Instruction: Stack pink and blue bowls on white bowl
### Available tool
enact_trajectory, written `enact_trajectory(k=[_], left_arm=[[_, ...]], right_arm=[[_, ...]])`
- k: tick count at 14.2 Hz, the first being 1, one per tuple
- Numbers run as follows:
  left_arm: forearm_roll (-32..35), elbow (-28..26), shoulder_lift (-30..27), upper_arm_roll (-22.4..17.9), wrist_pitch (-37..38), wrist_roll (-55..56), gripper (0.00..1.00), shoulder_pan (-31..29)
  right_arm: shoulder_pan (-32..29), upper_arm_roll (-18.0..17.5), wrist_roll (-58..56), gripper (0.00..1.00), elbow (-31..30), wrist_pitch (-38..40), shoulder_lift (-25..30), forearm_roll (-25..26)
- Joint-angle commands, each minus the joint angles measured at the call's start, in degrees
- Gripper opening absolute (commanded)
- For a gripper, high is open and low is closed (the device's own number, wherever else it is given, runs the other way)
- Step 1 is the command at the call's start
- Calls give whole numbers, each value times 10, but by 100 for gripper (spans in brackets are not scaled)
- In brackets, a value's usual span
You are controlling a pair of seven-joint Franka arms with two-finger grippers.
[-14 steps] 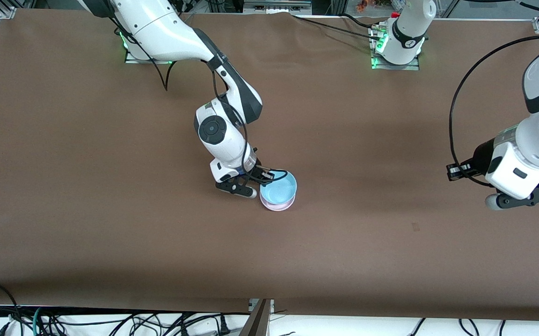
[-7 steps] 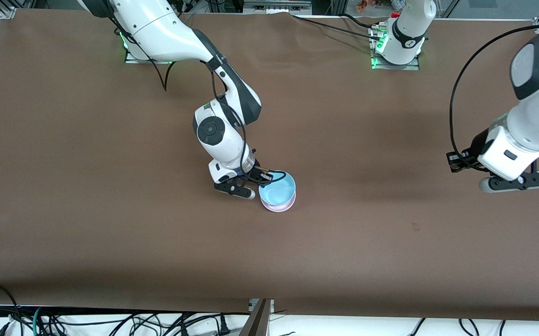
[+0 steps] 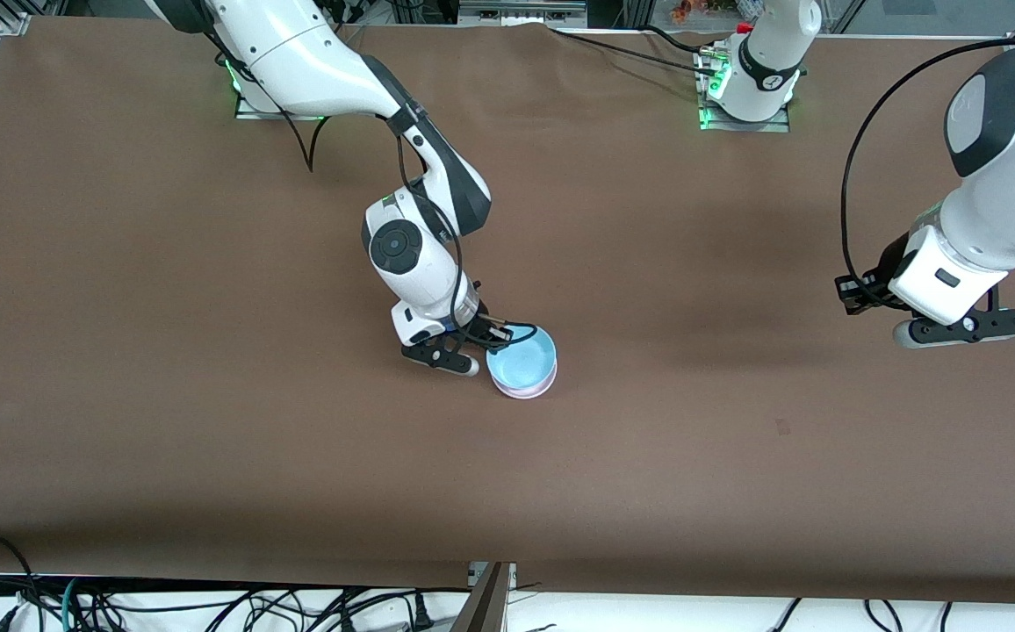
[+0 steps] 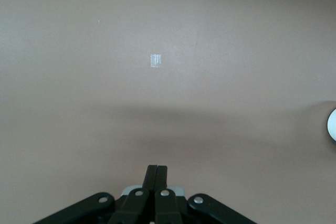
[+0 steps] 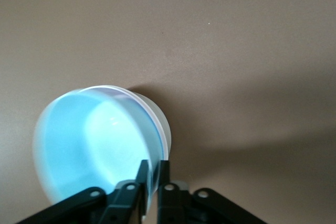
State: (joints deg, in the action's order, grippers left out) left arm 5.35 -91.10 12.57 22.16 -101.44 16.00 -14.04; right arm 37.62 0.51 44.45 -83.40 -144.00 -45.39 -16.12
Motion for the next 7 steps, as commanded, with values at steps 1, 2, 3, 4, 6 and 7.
enact_trajectory(k=[1, 2, 3, 4, 6, 7], left_arm=[[1, -17, -17, 3, -11, -17, 0, -7], [-1, -15, -16, 3, -11, -17, 0, -7], [-2, -14, -16, 3, -11, -17, 0, -7], [-3, -14, -16, 3, -11, -17, 0, -7], [-3, -14, -14, 3, -11, -17, 0, -7], [-2, -14, -14, 3, -11, -17, 1, -7]], right_arm=[[0, -1, 10, 100, 18, -1, -7, 10], [0, 0, 10, 100, 20, -1, -8, 10], [0, 0, 9, 100, 24, 3, -6, 10], [-1, 2, 7, 100, 25, 6, -1, 10], [-4, 18, -1, 100, 26, 40, 9, 11], [-4, 30, -13, 100, 27, 71, 17, 11]])
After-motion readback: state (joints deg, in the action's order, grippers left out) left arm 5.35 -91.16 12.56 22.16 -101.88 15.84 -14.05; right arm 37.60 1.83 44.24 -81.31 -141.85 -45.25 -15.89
